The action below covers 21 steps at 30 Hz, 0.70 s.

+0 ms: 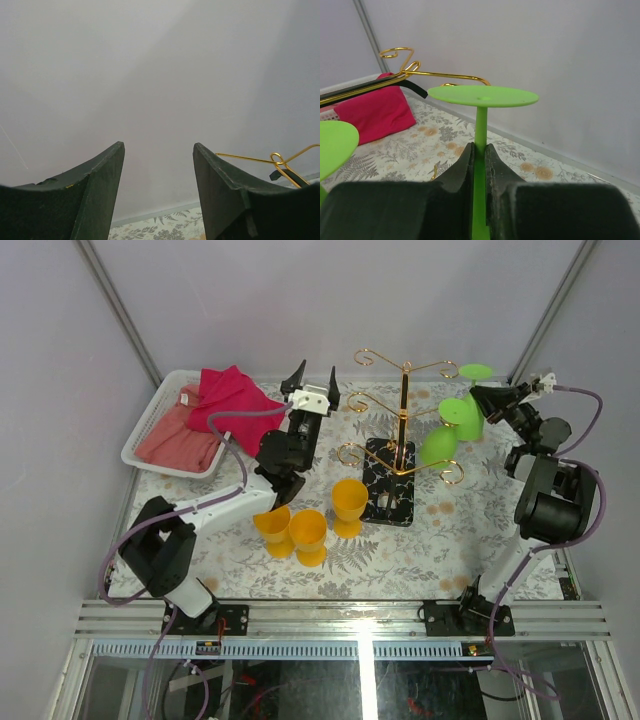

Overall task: Place the wine glass upside down on the wine glass rack
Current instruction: Turn the wine glass upside down at the wine rack.

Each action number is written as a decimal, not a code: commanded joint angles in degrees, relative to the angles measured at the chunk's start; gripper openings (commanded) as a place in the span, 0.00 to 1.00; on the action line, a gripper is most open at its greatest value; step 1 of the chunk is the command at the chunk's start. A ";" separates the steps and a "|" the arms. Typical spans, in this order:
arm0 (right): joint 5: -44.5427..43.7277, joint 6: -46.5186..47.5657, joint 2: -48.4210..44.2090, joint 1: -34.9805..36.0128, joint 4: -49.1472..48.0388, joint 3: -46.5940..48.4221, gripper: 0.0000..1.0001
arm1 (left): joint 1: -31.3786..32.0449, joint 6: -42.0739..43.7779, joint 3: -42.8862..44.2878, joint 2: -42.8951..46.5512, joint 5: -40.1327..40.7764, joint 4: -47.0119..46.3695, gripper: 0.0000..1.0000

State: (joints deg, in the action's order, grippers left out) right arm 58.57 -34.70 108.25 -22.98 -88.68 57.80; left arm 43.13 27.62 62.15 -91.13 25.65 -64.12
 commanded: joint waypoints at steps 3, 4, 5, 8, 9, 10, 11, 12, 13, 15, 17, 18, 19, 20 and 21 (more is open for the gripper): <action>1.48 2.39 2.17 3.17 -8.84 4.53 0.00 | 0.24 1.83 2.43 -0.84 1.18 -0.75 0.57; 1.67 2.42 2.57 3.54 -8.86 5.10 0.00 | 0.21 1.86 2.57 -0.87 1.14 -0.55 0.57; 1.84 2.51 2.74 3.73 -8.82 5.51 0.00 | 0.26 1.99 2.62 -1.01 1.16 -0.41 0.57; 2.47 2.76 2.85 4.22 -8.79 6.33 0.00 | 0.20 2.02 2.91 -1.30 1.32 -0.40 0.57; 2.51 2.83 2.76 4.20 -8.82 6.40 0.00 | 0.25 1.99 3.02 -1.45 1.33 -0.40 0.57; 2.52 2.88 2.69 4.25 -8.81 6.27 0.00 | 0.22 1.98 3.17 -1.60 1.42 -0.39 0.57; 2.52 2.84 2.65 4.22 -8.87 6.28 0.00 | 0.25 1.93 3.17 -1.71 1.50 -0.42 0.57; 2.58 2.69 2.73 4.27 -8.85 6.35 0.00 | 0.24 1.90 3.31 -1.84 1.51 -0.41 0.57; 2.77 2.63 2.82 4.28 -8.82 6.38 0.00 | 0.21 1.97 3.29 -2.06 1.55 -0.40 0.57; 2.94 2.60 3.01 4.43 -8.84 6.45 0.00 | 0.20 2.00 3.53 -2.33 1.55 -0.41 0.57; 3.11 2.60 3.26 4.37 -8.81 6.28 0.00 | 0.20 2.45 3.90 -2.54 1.59 -0.36 0.57; 3.13 2.64 3.36 4.43 -8.84 6.24 0.00 | 0.12 2.56 3.99 -2.63 1.65 -0.31 0.57; 3.20 2.69 3.39 4.67 -8.85 6.23 0.00 | 0.11 2.71 4.10 -2.74 1.60 -0.31 0.57; 3.34 2.83 3.52 4.82 -8.85 6.19 0.00 | 0.15 2.75 4.21 -2.78 1.60 -0.25 0.57; 3.58 2.94 3.55 5.03 -8.86 6.15 0.00 | 0.06 2.87 4.33 -2.82 1.60 -0.17 0.57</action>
State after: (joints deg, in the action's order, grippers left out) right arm 60.77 -33.41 111.94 -18.81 -89.06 61.87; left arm 43.13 29.10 64.07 -93.49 26.11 -62.87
